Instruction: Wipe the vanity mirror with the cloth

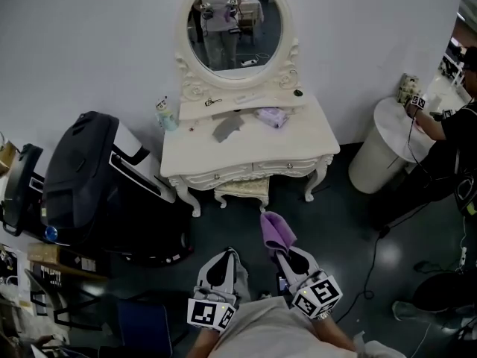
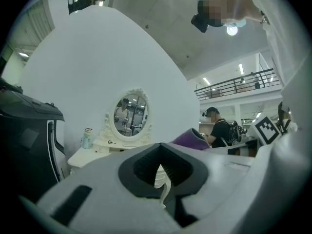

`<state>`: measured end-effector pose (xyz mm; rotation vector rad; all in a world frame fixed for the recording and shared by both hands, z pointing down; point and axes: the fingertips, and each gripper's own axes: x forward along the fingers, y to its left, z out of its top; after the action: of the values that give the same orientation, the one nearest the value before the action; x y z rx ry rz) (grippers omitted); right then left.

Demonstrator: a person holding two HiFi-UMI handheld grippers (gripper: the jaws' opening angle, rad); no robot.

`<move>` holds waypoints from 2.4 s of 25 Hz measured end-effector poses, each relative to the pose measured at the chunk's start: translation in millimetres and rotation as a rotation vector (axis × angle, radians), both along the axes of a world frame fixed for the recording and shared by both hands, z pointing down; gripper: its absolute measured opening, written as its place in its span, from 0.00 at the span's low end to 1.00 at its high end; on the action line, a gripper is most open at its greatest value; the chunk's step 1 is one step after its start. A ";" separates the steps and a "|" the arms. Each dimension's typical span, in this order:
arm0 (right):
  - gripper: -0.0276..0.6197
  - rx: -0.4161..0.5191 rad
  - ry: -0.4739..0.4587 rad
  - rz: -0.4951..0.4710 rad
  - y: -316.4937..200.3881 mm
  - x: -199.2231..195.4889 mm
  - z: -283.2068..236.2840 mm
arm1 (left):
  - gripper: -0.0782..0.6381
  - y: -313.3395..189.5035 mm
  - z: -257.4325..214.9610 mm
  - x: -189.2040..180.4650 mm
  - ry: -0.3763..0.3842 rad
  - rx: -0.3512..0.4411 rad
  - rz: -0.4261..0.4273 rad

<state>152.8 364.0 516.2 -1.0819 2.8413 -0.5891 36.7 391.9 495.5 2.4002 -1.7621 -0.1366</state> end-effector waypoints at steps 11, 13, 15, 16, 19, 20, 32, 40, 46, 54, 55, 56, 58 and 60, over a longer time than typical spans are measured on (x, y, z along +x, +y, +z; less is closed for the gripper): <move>0.12 0.030 0.018 0.087 -123.8 -52.1 -19.6 | 0.11 -143.4 -20.2 -51.6 0.024 0.057 0.116; 0.12 0.031 0.014 0.114 -147.2 -60.7 -23.1 | 0.11 -165.5 -22.9 -61.8 0.025 0.059 0.133; 0.12 0.030 0.013 0.128 -169.3 -72.9 -24.6 | 0.11 -186.7 -23.1 -74.7 0.030 0.058 0.141; 0.12 0.029 0.012 0.131 -178.6 -80.0 -25.0 | 0.11 -196.3 -22.5 -81.7 0.033 0.056 0.143; 0.12 0.032 0.013 0.144 -202.3 -99.8 -26.1 | 0.11 -223.2 -20.3 -100.6 0.033 0.056 0.159; 0.12 0.034 0.012 0.151 -209.2 -104.9 -25.9 | 0.11 -231.4 -20.1 -105.7 0.030 0.058 0.166; 0.12 0.000 0.013 0.223 -263.5 -104.7 -14.9 | 0.11 -286.5 -8.2 -114.2 0.035 0.028 0.205; 0.12 -0.024 -0.009 0.142 -339.5 -105.0 -5.0 | 0.11 -339.2 -10.7 -125.1 0.012 0.015 0.080; 0.12 -0.009 0.006 0.015 -407.9 -115.1 -4.2 | 0.11 -392.9 -13.8 -118.3 -0.003 0.013 0.002; 0.12 0.000 0.009 -0.127 -489.2 -105.1 -7.5 | 0.11 -459.2 -23.7 -92.3 0.012 0.040 -0.098; 0.12 0.005 0.010 -0.140 -497.1 -103.0 -8.3 | 0.11 -465.5 -23.9 -89.7 0.013 0.041 -0.113; 0.12 0.012 0.012 -0.152 -504.3 -100.9 -9.3 | 0.11 -471.3 -23.9 -87.6 0.017 0.042 -0.129; 0.12 0.025 0.016 -0.170 -517.9 -96.6 -11.4 | 0.11 -483.1 -23.8 -84.9 0.026 0.048 -0.160; 0.12 0.026 0.020 -0.177 -529.1 -93.0 -12.5 | 0.11 -494.4 -23.8 -83.0 0.035 0.051 -0.178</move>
<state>59.9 -165.0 503.7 -0.8435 2.9740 -0.5517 -46.3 -102.5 471.8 2.2567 -1.9765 -0.2458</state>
